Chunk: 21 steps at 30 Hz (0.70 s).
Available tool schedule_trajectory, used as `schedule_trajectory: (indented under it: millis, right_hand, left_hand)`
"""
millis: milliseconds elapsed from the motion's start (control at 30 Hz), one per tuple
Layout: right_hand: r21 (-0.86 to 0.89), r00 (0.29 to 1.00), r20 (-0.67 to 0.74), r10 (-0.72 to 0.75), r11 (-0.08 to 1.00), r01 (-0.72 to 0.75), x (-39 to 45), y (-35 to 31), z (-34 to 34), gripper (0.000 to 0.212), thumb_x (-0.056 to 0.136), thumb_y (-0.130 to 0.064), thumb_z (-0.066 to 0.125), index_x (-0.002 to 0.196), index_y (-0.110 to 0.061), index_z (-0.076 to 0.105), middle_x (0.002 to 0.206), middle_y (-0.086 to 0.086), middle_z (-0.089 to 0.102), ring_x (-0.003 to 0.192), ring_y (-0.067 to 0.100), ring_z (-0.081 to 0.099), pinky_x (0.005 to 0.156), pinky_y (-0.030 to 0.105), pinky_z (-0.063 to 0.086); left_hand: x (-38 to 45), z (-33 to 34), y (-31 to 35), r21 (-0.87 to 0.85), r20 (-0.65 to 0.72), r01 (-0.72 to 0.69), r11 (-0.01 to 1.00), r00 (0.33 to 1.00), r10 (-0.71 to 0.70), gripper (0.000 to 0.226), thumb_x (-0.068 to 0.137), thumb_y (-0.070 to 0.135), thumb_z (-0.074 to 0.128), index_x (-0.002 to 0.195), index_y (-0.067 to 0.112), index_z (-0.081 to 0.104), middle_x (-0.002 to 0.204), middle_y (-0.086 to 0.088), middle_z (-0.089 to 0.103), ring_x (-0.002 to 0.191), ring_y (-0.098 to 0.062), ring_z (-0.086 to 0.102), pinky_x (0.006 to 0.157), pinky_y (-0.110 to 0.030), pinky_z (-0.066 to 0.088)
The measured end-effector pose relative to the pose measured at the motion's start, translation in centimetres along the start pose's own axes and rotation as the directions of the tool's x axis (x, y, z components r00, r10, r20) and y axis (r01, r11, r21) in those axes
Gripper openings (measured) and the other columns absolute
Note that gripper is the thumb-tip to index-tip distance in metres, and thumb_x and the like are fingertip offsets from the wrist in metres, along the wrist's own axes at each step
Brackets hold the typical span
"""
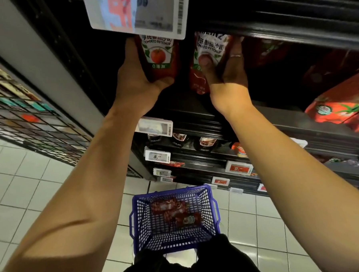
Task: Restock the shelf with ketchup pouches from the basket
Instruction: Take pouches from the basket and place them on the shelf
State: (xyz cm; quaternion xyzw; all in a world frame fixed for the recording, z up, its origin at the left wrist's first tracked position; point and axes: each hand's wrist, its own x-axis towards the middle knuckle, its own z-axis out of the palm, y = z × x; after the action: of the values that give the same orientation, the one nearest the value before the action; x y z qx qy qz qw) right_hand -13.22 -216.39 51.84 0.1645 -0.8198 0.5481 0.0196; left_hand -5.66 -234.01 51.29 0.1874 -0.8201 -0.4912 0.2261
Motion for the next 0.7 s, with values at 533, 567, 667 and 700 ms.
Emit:
schedule_trajectory:
  millis: [533, 567, 667, 700]
  right_hand:
    - [-0.361, 0.997, -0.048, 0.054, 0.930, -0.068, 0.1, -0.2, 1.1, 0.068, 0.089, -0.029, 0.074, 0.147, -0.016, 0.040, 0.138, 0.010, 0.056, 0.126, 0.027, 0.056, 0.087, 0.018, 0.039]
    - [-0.385, 0.997, -0.063, 0.038, 0.921, -0.059, -0.1, 0.0, 1.0, 0.068, 0.089, -0.027, 0.074, 0.147, -0.018, 0.041, 0.140, 0.010, 0.054, 0.127, 0.026, 0.055, 0.087, 0.018, 0.038]
    - [-0.420, 0.995, -0.090, 0.036, 0.905, -0.071, 0.1, 0.5, 1.2, 0.062, 0.091, -0.027, 0.072, 0.145, -0.015, 0.045, 0.141, 0.010, 0.053, 0.129, 0.026, 0.053, 0.092, 0.018, 0.038]
    - [-0.444, 0.995, -0.087, 0.047, 0.892, -0.081, 0.4, 0.6, 1.4, 0.060, 0.092, -0.030, 0.071, 0.144, -0.014, 0.045, 0.141, 0.010, 0.053, 0.130, 0.026, 0.052, 0.093, 0.018, 0.037]
  left_hand:
    - [0.5, 0.7, -0.5, 0.124, -0.106, -0.005, 0.992, 0.994, 0.018, 0.091, 0.074, 0.026, 0.086, 0.149, 0.024, 0.034, 0.143, 0.008, 0.044, 0.133, 0.000, 0.041, 0.091, 0.007, 0.026]
    - [0.2, 0.8, -0.4, 0.158, -0.152, -0.007, 0.987, 0.988, 0.032, 0.093, 0.073, 0.027, 0.087, 0.149, 0.021, 0.034, 0.146, 0.003, 0.044, 0.136, -0.006, 0.040, 0.091, 0.007, 0.024]
    - [-1.1, 1.5, -0.2, 0.259, -0.275, 0.006, 0.966, 0.959, 0.068, 0.094, 0.073, 0.027, 0.087, 0.148, 0.015, 0.033, 0.150, -0.011, 0.038, 0.134, -0.013, 0.036, 0.081, 0.015, 0.019]
    - [-1.3, 1.7, -0.1, 0.283, -0.287, 0.009, 0.959, 0.955, 0.075, 0.093, 0.074, 0.027, 0.086, 0.149, 0.014, 0.033, 0.150, -0.013, 0.037, 0.135, -0.017, 0.038, 0.084, 0.013, 0.019]
